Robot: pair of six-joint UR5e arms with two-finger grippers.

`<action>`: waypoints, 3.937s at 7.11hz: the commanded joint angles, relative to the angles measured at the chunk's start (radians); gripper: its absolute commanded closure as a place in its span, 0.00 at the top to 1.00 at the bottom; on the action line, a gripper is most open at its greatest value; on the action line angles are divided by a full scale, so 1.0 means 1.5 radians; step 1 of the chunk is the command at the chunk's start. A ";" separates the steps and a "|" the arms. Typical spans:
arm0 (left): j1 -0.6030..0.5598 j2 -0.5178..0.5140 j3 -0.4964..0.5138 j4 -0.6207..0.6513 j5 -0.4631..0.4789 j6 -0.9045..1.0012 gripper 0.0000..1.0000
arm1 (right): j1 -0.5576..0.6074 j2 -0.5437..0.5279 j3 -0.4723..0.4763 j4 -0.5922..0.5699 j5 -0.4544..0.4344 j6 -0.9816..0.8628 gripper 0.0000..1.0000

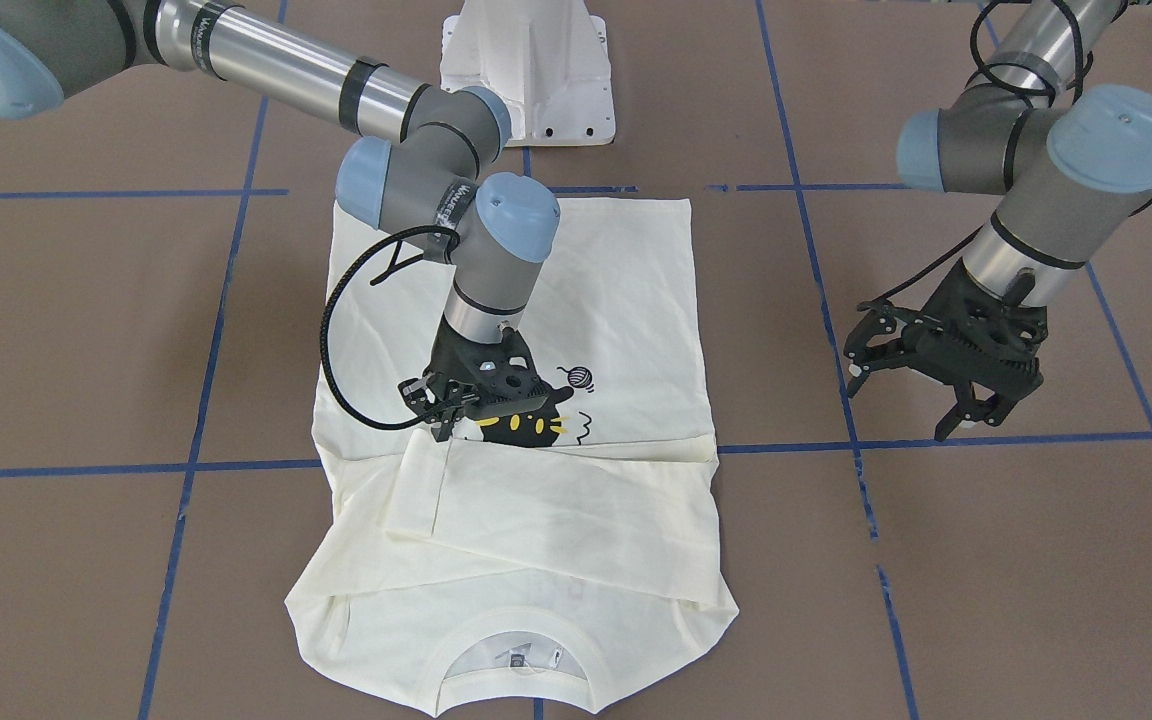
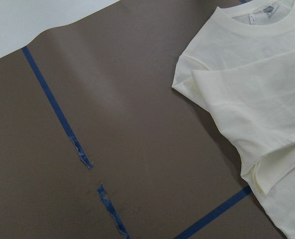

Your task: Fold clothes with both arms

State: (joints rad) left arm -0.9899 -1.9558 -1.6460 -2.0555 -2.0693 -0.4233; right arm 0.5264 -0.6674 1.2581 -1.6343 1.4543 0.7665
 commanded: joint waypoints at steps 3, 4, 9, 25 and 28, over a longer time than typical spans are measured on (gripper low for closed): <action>0.000 0.000 0.001 0.000 0.000 0.000 1.00 | 0.000 0.005 -0.007 0.002 -0.002 0.010 0.39; 0.000 0.000 0.001 0.000 0.000 0.000 1.00 | 0.000 0.006 -0.013 0.001 -0.008 0.009 0.51; 0.001 0.024 0.001 -0.031 0.000 -0.015 1.00 | -0.005 0.025 -0.040 0.000 -0.041 -0.010 0.25; 0.004 0.023 -0.003 -0.050 0.004 -0.031 1.00 | 0.037 -0.168 0.168 0.048 -0.017 -0.017 1.00; 0.005 0.021 -0.022 -0.048 0.006 -0.043 1.00 | 0.066 -0.156 0.166 0.089 0.058 0.034 1.00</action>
State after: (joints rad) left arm -0.9820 -1.9225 -1.6722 -2.1280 -2.0609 -0.4820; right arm 0.6167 -0.9137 1.5069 -1.5170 1.5130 0.7872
